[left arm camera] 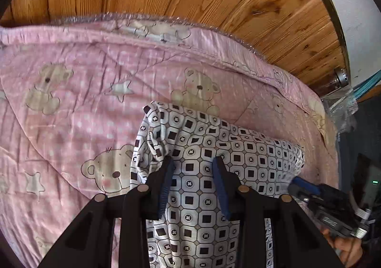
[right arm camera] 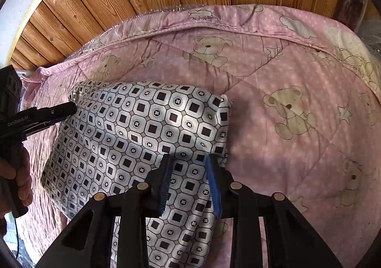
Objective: Fold clothes
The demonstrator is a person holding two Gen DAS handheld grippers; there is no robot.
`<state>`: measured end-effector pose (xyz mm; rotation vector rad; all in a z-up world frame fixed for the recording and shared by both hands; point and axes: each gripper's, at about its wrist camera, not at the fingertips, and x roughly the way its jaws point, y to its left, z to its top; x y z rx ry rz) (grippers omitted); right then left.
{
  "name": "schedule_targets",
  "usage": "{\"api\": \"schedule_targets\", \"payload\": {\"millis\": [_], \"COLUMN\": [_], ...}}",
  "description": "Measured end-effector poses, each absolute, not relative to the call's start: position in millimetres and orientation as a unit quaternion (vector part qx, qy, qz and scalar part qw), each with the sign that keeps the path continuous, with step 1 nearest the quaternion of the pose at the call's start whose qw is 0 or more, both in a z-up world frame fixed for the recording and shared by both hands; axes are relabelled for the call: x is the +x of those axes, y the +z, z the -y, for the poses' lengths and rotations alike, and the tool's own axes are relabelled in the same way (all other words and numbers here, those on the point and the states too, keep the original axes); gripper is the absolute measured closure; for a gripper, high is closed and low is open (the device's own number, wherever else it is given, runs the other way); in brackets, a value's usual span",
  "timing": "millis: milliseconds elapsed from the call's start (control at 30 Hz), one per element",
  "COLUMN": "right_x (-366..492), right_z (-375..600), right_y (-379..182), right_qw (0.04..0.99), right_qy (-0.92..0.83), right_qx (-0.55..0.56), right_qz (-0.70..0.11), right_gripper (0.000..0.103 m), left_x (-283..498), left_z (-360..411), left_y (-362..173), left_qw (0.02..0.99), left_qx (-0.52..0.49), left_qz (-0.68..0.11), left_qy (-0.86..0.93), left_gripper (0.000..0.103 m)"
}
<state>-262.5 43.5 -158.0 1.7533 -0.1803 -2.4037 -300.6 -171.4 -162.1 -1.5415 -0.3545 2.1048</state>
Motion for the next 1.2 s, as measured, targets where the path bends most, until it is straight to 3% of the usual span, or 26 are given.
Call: {"api": "schedule_targets", "payload": {"millis": [33, 167, 300, 367, 467, 667, 800, 867, 967, 1000, 1067, 1200], "right_x": [-256.5, -205.5, -171.3, -164.8, -166.7, -175.4, -184.1, -183.0, -176.5, -170.3, -156.5, -130.7], "right_z": [-47.3, -64.8, -57.3, -53.3, -49.0, -51.8, -67.3, -69.5, -76.1, -74.6, -71.0, -65.4], "right_y": [-149.1, -117.4, -145.9, -150.3, -148.0, -80.3, -123.9, -147.1, -125.9, -110.2, -78.8, -46.2], "right_qw": [0.071, 0.104, 0.117, 0.108, 0.091, 0.105, 0.111, 0.113, 0.079, 0.076, 0.068, 0.052], "right_qy": [-0.801, -0.806, -0.765, -0.773, -0.771, -0.830, -0.789, -0.777, -0.784, -0.795, -0.814, -0.836], "right_qx": [0.590, 0.558, 0.592, 0.580, 0.583, 0.539, 0.598, 0.614, 0.612, 0.599, 0.575, 0.546], "right_qz": [0.064, 0.167, 0.226, 0.233, 0.238, 0.091, 0.083, 0.080, 0.071, 0.060, 0.041, 0.025], "right_gripper": [0.071, 0.046, 0.047, 0.057, 0.091, 0.097, 0.095, 0.089, 0.072, 0.070, 0.045, 0.035], "left_x": [-296.4, -258.4, -221.0, -208.1, -196.1, -187.1, -163.9, -159.5, -154.0, -150.7, -140.6, -112.8], "left_z": [177.1, 199.5, 220.4, 221.8, 222.4, 209.6, 183.6, 181.3, 185.4, 186.5, 189.6, 190.9], "left_y": [-157.0, -134.2, -138.5, -154.0, -171.1, -160.7, -158.5, -170.5, -167.0, -163.4, -150.7, -110.1], "left_qw": [0.249, 0.271, 0.280, 0.272, 0.268, 0.287, 0.291, 0.272, 0.267, 0.263, 0.261, 0.260], "left_qx": [-0.566, -0.559, -0.574, -0.589, -0.587, -0.594, -0.602, -0.602, -0.594, -0.598, -0.598, -0.577], "left_qz": [0.133, 0.126, 0.138, 0.136, 0.143, 0.131, 0.065, 0.051, 0.062, 0.061, 0.065, 0.088], "left_qy": [0.775, 0.773, 0.757, 0.749, 0.751, 0.740, 0.740, 0.749, 0.757, 0.755, 0.755, 0.769], "left_gripper": [0.067, 0.064, 0.060, 0.060, 0.059, 0.060, 0.060, 0.060, 0.059, 0.059, 0.059, 0.048]}}
